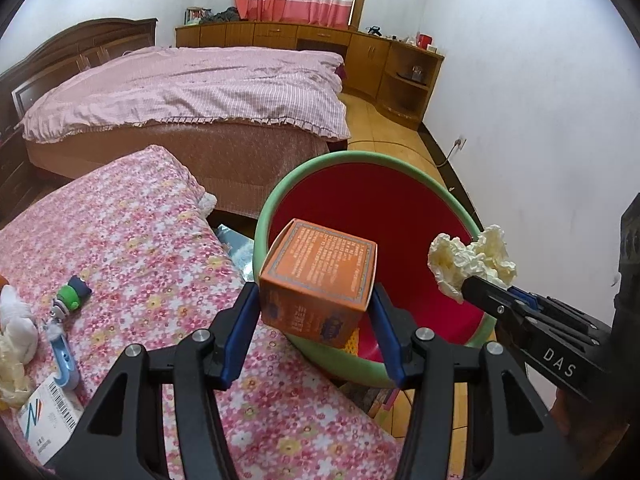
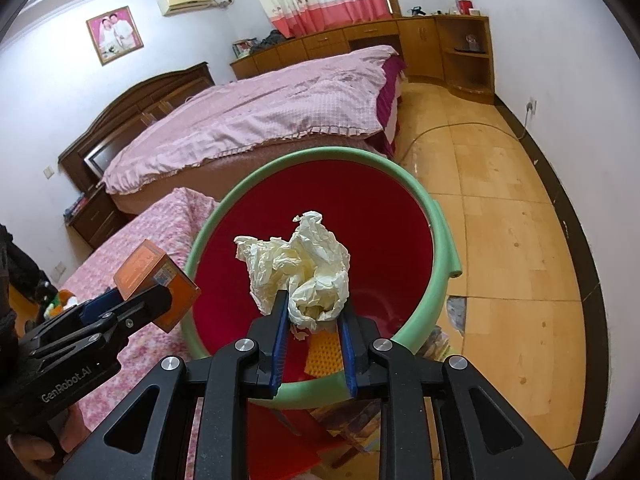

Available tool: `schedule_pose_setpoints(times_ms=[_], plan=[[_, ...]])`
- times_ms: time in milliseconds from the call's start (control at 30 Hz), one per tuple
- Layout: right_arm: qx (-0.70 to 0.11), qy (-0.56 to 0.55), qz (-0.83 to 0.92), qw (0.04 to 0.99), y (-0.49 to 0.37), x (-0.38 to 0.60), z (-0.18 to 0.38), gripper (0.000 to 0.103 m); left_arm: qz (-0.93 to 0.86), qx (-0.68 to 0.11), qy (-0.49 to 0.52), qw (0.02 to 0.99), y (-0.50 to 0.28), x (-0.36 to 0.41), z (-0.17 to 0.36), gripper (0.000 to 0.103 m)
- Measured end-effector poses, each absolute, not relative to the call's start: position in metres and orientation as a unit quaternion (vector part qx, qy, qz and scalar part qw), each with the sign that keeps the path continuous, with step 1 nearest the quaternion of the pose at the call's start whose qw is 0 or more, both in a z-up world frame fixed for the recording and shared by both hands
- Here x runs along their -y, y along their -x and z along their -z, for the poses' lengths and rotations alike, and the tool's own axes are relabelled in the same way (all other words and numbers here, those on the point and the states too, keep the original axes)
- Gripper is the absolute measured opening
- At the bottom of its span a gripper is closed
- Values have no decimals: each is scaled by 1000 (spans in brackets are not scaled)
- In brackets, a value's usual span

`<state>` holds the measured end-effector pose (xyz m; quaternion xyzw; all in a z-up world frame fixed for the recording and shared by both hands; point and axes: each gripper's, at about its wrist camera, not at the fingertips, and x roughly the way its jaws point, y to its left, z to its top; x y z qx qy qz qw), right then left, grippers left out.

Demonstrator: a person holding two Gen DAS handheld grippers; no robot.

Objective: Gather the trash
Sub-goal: 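Carry both items over the red bucket and open both tools to drop them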

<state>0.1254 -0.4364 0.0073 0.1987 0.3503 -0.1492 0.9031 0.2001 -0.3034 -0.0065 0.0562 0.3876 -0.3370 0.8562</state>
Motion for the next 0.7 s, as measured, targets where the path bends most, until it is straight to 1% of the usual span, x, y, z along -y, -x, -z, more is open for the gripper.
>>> schedule_pose_setpoints(times_ms=[233, 367, 500, 700], plan=[[-355, -200, 147, 901, -129, 441, -3, 28, 330, -386, -65, 859, -205, 308, 8, 55], [-355, -199, 141, 902, -129, 440, -2, 30, 338, -383, -56, 858, -206, 306, 6, 57], [-350, -198, 142, 905, -128, 439, -5, 39, 342, -375, -52, 860, -203, 304, 0, 59], [-346, -197, 143, 906, -126, 439, -9, 40, 336, -373, -45, 864, -203, 298, -5, 59]])
